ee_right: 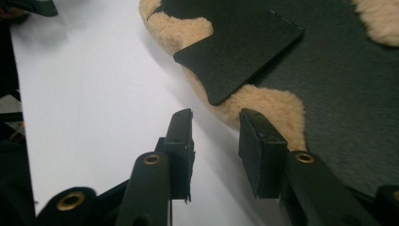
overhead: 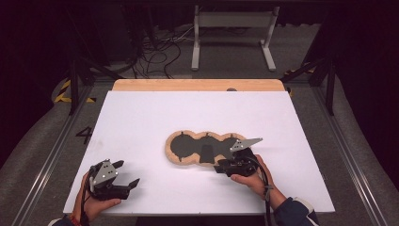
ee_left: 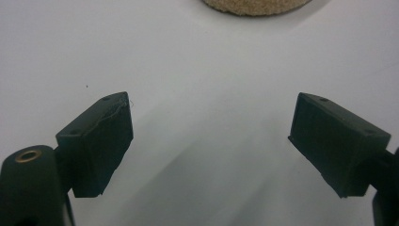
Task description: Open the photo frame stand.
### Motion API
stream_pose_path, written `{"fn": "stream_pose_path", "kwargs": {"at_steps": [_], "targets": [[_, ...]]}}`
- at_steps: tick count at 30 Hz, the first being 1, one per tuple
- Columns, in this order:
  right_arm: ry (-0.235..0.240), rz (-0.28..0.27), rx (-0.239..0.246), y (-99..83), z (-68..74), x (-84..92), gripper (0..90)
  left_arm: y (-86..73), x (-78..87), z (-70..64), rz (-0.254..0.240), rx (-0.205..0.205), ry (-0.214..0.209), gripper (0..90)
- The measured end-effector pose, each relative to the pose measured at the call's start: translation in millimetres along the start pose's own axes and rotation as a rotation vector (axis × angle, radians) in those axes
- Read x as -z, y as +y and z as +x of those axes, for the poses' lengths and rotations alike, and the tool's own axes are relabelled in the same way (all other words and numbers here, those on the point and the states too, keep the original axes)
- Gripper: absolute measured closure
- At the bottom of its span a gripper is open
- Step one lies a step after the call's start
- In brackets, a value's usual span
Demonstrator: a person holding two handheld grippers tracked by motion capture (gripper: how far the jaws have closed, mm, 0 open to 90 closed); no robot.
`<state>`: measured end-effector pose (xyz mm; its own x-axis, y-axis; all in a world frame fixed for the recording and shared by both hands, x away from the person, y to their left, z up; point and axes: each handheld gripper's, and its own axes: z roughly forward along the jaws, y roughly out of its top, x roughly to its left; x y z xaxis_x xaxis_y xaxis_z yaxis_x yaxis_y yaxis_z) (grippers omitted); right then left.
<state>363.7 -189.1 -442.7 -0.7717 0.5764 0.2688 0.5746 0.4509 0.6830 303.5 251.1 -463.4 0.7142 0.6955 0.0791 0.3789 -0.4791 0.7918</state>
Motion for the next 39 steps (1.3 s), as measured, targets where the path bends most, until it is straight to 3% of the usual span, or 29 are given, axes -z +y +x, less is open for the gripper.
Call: {"fn": "stream_pose_path", "kwargs": {"at_steps": [10,15,18,24,29,39], "targets": [[0.116,-0.03,-0.14,6.7,-6.8,-4.6,52.8,1.3,-1.0,-2.5,0.007,-0.012,0.003,14.1],[0.188,-0.059,-0.28,10.4,-16.7,-5.3,52.5,2.3,-3.3,-3.1,0.01,-0.014,-0.004,14.1],[0.197,-0.054,-0.307,9.2,-17.4,-5.1,52.8,2.4,-3.4,-3.4,0.014,-0.014,-0.003,14.0],[0.203,0.006,-0.294,6.5,-9.7,-8.2,48.5,2.6,-3.8,-3.7,0.013,-0.018,-0.007,13.9],[0.228,-0.016,-0.304,7.8,-11.4,-10.8,48.6,3.6,-4.8,-4.4,0.017,-0.025,-0.011,13.9],[0.272,-0.064,-0.423,8.6,-15.9,-10.4,43.3,4.7,-7.4,-5.6,0.022,-0.025,-0.014,13.9]]}}
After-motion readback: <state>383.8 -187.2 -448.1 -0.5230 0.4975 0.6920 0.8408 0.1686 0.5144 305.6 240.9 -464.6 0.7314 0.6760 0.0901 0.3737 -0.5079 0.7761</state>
